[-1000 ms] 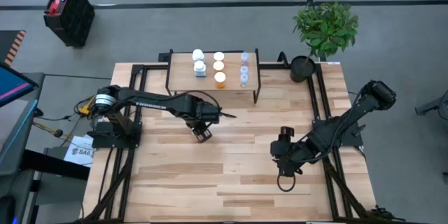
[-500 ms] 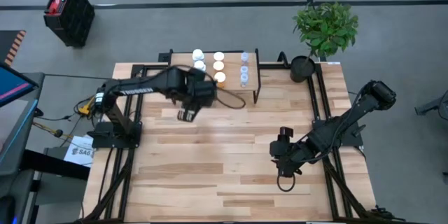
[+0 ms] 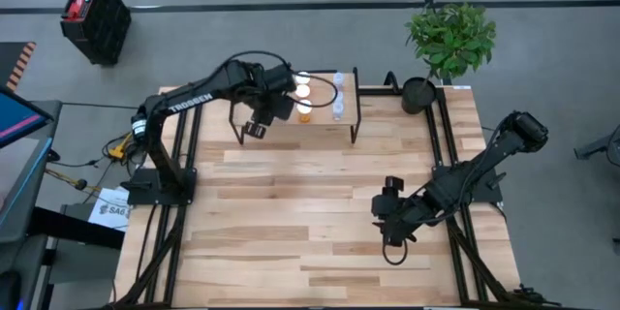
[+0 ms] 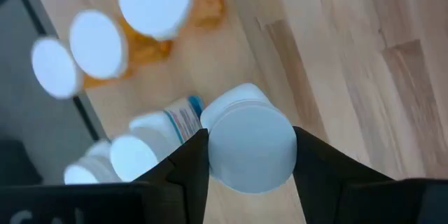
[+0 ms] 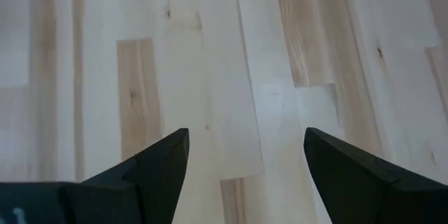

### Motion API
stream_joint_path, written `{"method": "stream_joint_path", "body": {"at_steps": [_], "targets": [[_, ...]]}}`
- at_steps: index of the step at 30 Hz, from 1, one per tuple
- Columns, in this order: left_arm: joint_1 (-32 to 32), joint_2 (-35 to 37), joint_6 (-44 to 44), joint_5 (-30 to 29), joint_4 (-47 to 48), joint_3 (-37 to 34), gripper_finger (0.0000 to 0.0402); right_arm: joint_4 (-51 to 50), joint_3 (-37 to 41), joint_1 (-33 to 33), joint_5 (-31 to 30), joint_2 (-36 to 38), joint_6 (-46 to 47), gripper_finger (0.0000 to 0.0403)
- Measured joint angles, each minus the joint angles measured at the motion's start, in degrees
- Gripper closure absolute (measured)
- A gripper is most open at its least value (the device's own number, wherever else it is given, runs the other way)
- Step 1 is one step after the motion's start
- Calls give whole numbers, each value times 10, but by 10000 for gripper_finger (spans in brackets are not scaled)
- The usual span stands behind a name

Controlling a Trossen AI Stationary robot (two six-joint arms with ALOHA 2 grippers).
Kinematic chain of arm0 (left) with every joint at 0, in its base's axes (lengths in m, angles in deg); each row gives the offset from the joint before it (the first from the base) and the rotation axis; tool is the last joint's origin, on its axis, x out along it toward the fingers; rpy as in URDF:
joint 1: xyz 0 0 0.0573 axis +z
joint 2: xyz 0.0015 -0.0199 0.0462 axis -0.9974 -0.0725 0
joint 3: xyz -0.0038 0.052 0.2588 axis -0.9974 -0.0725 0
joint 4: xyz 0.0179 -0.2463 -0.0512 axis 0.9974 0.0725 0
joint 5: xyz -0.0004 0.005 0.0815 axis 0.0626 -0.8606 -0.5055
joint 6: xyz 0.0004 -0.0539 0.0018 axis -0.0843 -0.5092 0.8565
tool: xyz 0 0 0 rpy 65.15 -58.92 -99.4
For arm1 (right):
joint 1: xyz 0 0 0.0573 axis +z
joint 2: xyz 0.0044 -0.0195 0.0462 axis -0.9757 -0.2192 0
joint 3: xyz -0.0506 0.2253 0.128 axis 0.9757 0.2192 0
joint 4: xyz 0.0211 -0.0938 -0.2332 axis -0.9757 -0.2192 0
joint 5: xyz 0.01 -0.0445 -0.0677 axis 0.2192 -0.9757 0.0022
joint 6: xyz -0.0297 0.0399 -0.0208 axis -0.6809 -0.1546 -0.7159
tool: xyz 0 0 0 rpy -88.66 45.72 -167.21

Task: Pick and place medicine bottles onto shelf by color
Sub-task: Put the white pill bottle aligned with the other white pill bottles on the shelf

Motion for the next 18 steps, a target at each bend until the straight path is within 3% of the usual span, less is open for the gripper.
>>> {"method": "stream_joint_path", "body": {"at_steps": [18], "targets": [[45, -6, 77, 47, -40, -21, 252, 16, 0, 0, 0, 0, 16, 97]]}}
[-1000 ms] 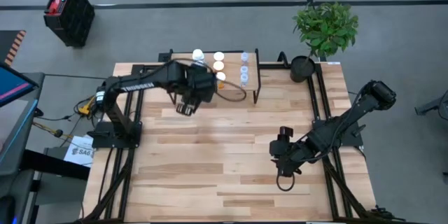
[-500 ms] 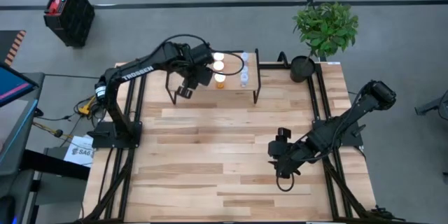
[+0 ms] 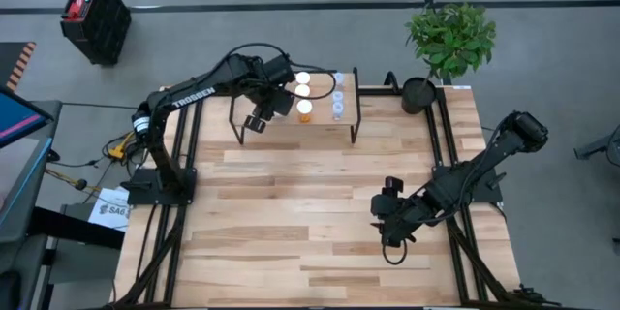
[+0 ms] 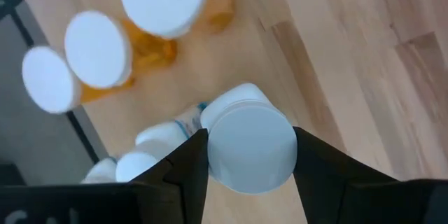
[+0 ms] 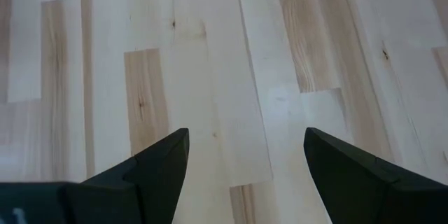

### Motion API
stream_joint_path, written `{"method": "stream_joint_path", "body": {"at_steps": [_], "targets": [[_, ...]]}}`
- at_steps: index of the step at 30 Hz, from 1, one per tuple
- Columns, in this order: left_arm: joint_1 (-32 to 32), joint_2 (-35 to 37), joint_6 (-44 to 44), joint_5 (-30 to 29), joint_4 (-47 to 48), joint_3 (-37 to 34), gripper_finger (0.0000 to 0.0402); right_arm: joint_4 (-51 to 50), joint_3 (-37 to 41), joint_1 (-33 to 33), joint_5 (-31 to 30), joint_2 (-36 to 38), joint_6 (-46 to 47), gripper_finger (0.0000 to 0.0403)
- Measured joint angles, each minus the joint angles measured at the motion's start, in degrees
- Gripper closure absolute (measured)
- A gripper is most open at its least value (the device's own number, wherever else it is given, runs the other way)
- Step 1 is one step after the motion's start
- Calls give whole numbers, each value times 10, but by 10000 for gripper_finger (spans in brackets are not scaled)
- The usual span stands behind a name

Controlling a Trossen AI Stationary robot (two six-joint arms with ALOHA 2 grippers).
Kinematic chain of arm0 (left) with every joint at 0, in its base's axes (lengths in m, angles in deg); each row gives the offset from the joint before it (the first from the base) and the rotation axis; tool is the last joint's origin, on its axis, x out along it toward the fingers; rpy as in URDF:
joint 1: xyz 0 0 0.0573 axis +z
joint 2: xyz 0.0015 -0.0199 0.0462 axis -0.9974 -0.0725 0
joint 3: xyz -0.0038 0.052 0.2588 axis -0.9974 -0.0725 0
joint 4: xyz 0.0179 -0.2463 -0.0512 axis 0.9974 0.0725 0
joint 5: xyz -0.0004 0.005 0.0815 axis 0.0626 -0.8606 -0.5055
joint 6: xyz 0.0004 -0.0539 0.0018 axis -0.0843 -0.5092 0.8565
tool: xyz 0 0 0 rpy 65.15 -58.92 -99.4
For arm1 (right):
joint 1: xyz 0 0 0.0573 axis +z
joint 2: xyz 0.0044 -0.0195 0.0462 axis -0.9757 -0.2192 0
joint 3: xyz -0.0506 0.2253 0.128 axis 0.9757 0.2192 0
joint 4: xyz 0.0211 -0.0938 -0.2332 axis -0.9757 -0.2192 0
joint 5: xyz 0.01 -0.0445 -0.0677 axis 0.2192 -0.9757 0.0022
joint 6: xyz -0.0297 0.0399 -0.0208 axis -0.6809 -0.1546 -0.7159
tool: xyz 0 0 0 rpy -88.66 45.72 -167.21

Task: Pick and place medicine bottles onto shelf by color
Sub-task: Put the white pill bottle aligned with the other white pill bottles on the shelf

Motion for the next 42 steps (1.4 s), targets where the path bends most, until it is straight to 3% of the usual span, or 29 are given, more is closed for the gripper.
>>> {"method": "stream_joint_path", "body": {"at_steps": [6, 16, 29, 42], "targets": [[-2, 0, 20, -4, -16, 0, 250, 0, 0, 0, 0, 0, 15, 97], [-8, 0, -24, -20, -19, 0, 248, 0, 0, 0, 0, 0, 23, 97], [-9, 0, -24, -52, -15, 0, 149, 0, 0, 0, 0, 0, 24, 97], [-51, 0, -24, -147, -16, 0, 141, 0, 0, 0, 0, 0, 24, 97]]}}
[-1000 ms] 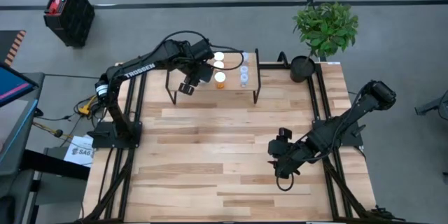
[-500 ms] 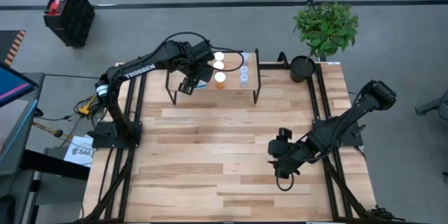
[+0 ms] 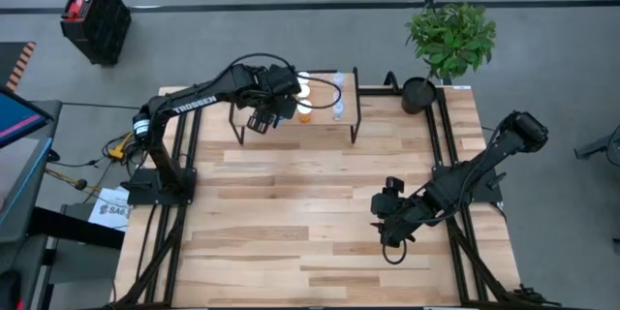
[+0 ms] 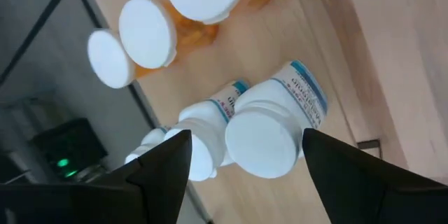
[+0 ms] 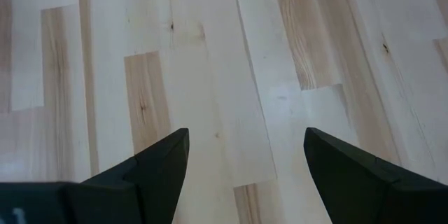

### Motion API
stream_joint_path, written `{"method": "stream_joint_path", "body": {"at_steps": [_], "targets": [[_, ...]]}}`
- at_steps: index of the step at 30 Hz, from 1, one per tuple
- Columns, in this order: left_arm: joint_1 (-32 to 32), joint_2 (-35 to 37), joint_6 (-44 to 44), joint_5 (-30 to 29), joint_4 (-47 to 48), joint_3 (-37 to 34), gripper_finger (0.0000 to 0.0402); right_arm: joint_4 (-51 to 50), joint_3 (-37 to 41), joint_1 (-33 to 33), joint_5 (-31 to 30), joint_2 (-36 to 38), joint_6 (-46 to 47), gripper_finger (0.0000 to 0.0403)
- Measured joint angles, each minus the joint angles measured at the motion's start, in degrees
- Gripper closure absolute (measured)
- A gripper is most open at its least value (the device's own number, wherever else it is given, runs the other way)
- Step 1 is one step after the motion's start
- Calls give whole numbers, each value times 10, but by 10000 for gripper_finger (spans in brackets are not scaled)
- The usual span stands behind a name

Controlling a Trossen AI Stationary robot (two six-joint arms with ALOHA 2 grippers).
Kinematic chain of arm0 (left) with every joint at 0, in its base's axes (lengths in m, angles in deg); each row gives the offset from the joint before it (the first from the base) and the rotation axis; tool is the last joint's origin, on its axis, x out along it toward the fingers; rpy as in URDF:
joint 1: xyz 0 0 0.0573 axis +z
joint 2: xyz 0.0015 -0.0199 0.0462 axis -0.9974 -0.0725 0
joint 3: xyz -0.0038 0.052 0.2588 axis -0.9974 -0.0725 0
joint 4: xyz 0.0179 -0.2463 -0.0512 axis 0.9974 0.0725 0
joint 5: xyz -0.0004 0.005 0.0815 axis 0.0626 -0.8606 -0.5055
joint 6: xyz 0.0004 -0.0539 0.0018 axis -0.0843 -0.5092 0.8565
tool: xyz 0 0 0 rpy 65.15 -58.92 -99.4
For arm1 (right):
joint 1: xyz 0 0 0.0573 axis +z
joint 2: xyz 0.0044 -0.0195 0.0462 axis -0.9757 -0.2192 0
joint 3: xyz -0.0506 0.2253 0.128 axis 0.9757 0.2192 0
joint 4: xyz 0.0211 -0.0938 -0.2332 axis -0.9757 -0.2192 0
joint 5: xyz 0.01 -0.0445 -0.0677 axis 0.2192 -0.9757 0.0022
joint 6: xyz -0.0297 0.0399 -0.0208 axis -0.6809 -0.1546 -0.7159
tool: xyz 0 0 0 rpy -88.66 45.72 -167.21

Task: Pick and place medicine bottles onto shelf by color
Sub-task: Put the white pill bottle aligned with the other white pill bottles on the shelf

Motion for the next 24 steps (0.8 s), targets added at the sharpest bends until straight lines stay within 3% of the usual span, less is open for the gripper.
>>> {"method": "stream_joint_path", "body": {"at_steps": [7, 10, 15, 24], "targets": [[-62, 1, -78, -36, 23, 13, 141, 0, 0, 0, 0, 0, -1, 97], [-98, 1, -151, 8, 70, 25, 141, 0, 0, 0, 0, 0, -3, 97], [-115, 1, -232, 156, 118, 21, 141, 0, 0, 0, 0, 0, -8, 97], [-54, 1, -268, 165, 112, -41, 141, 0, 0, 0, 0, 0, -6, 97]]}}
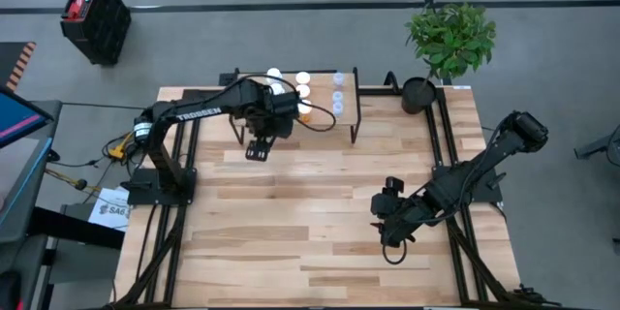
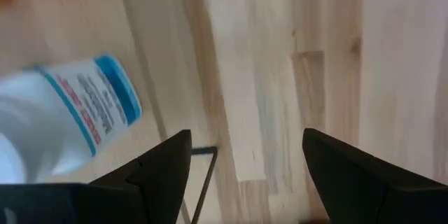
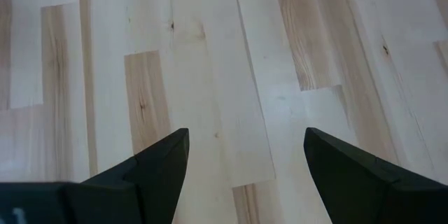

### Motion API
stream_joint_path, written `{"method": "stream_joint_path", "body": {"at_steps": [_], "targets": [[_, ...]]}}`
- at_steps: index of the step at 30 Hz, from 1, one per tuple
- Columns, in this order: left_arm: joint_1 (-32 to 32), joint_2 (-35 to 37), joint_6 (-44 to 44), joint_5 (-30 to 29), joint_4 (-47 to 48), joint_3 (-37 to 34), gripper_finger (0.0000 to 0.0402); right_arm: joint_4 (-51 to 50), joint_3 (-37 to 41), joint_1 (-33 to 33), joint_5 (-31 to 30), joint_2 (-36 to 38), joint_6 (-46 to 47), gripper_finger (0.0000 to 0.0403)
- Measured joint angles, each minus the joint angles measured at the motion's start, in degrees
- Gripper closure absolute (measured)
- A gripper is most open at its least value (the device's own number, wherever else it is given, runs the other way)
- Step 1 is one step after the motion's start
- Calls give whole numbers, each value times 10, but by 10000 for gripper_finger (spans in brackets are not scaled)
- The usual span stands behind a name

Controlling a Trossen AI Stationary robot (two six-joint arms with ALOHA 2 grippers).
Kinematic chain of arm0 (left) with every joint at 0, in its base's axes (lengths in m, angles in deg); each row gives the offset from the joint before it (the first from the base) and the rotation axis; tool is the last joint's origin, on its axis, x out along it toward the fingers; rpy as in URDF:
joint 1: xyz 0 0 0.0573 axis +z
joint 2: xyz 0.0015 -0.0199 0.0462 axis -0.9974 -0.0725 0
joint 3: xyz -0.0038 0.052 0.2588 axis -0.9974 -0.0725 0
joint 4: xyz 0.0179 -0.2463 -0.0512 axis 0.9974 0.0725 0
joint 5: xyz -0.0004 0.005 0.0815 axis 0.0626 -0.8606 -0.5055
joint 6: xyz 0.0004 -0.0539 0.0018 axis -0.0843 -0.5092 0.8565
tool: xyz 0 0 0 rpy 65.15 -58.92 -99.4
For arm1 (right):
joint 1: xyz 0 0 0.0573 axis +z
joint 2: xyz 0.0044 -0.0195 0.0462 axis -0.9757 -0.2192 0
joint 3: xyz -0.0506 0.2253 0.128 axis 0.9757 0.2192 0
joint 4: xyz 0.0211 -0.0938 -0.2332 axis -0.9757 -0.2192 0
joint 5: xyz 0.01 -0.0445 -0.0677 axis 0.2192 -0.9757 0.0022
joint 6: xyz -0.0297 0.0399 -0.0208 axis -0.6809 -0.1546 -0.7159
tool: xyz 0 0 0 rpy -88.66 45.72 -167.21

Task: Pick and place medicine bottles onto shelf by color
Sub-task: Put the white pill bottle aligned with the other white pill bottles on the shelf

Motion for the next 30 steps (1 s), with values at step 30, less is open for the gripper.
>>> {"method": "stream_joint_path", "body": {"at_steps": [30], "targets": [[38, 0, 75, -103, -81, -37, 141, 0, 0, 0, 0, 0, 0, 97]]}}
